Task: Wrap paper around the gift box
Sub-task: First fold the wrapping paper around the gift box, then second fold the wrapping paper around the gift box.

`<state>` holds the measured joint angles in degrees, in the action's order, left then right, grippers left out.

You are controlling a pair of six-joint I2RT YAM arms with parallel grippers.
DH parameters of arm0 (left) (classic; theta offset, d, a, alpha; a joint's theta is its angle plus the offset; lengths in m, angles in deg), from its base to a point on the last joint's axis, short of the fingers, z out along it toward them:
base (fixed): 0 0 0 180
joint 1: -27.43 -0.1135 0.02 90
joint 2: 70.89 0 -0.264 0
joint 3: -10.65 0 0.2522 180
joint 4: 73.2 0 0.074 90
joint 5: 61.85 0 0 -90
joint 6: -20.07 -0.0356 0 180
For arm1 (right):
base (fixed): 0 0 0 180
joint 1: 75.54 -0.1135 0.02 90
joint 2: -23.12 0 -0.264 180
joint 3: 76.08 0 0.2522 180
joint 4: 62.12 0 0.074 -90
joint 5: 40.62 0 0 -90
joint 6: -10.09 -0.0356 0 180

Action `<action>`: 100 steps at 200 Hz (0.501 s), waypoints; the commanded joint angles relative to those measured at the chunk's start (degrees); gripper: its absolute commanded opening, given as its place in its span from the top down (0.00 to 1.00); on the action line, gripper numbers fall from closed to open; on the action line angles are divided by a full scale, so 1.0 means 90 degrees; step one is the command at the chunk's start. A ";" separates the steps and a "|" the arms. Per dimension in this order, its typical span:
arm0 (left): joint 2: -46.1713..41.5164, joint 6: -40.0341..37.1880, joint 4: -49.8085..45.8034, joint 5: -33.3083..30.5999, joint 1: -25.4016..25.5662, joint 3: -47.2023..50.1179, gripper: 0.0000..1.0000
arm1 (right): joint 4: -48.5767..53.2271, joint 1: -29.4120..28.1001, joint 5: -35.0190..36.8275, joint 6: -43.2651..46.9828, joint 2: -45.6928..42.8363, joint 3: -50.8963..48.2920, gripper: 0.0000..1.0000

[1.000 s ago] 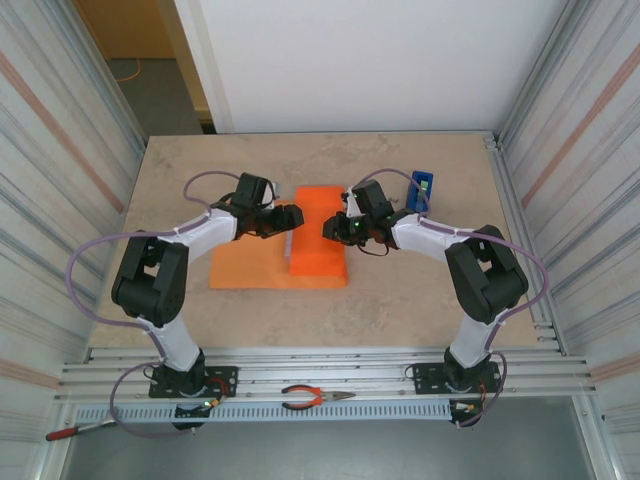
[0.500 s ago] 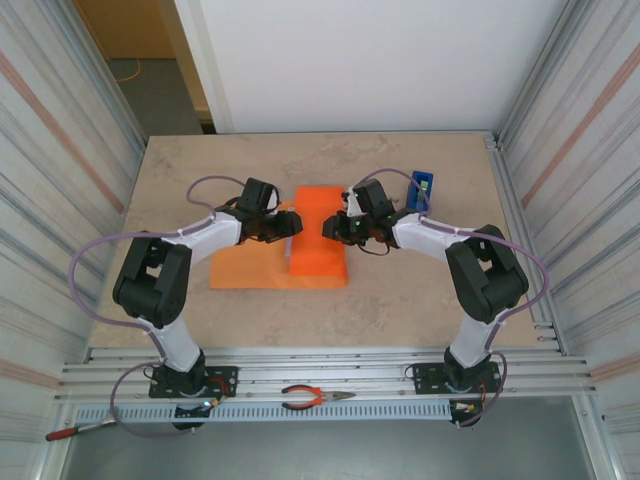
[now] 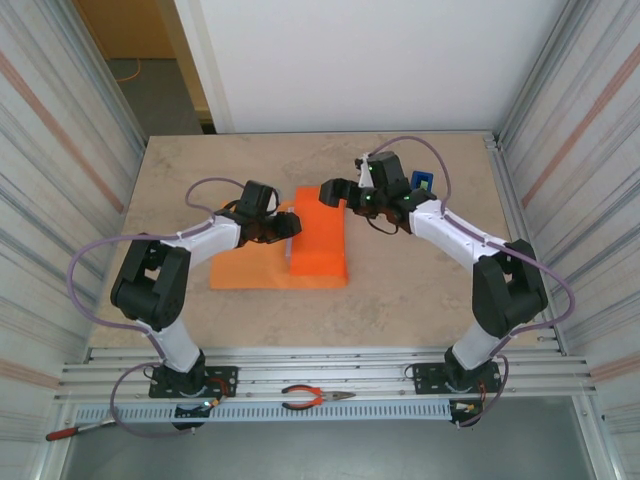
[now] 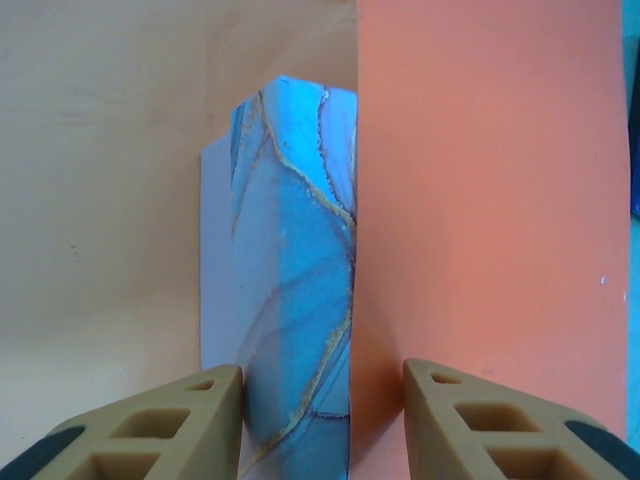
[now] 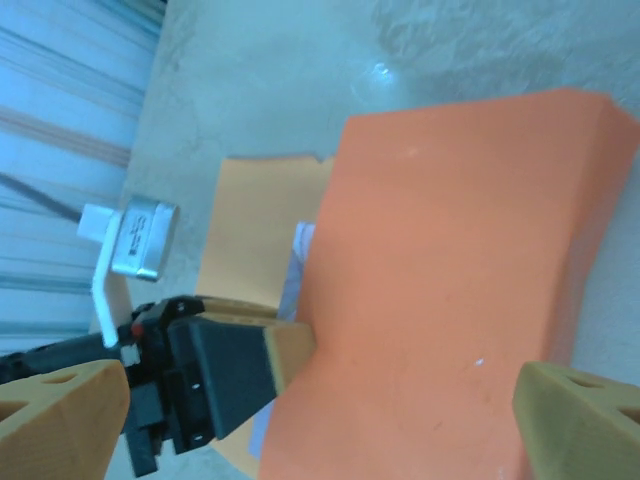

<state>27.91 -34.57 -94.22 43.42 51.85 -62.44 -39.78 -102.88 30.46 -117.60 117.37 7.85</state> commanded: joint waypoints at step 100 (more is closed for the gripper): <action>-0.0003 0.0196 -0.0257 -0.0373 0.0060 0.0451 0.63 | -0.0931 0.1079 0.0895 -0.1116 -0.0840 -0.1361 0.02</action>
<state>27.32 -33.63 -92.19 43.05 51.94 -60.94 -47.43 -95.10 38.11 -124.50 110.86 -5.66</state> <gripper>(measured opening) 0.374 0.982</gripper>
